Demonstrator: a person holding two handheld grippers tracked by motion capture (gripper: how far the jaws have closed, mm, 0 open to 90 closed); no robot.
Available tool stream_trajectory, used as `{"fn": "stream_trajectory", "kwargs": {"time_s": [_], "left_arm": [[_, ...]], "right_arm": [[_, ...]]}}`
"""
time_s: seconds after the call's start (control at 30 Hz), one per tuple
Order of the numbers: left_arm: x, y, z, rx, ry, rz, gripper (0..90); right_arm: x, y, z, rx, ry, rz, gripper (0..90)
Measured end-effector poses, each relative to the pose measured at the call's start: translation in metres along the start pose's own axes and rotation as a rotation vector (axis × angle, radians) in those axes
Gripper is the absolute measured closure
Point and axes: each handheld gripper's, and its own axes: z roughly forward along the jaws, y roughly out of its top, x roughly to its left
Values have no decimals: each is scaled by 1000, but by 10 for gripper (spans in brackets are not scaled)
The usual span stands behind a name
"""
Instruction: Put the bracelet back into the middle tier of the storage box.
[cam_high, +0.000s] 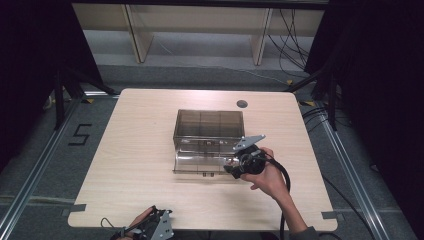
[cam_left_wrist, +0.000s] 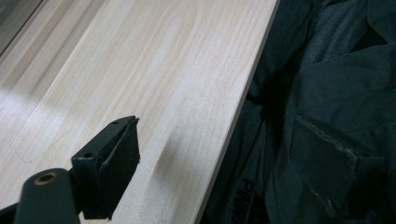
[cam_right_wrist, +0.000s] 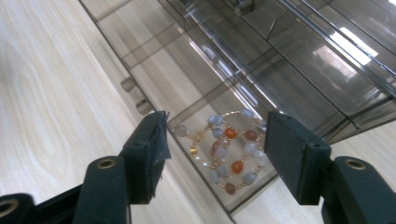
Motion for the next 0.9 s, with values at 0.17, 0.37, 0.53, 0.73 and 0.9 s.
{"fn": "stream_trajectory", "kwargs": {"time_s": [0.17, 0.37, 0.53, 0.73, 0.9], "left_arm": [[0, 0, 0, -1, -4, 1, 159], [0, 1, -1, -3, -3, 1, 159], [0, 0, -1, -2, -3, 2, 159], [0, 0, -1, -8, -3, -4, 159], [1, 1, -2, 2, -10, 0, 159]], "right_arm": [[5, -3, -1, -39, 5, -14, 381], [6, -8, -7, -44, 24, -14, 368], [9, -12, -9, -56, 14, 6, 361], [10, -15, -12, -48, 12, 27, 341], [11, -21, -11, -65, 9, 29, 332]]}}
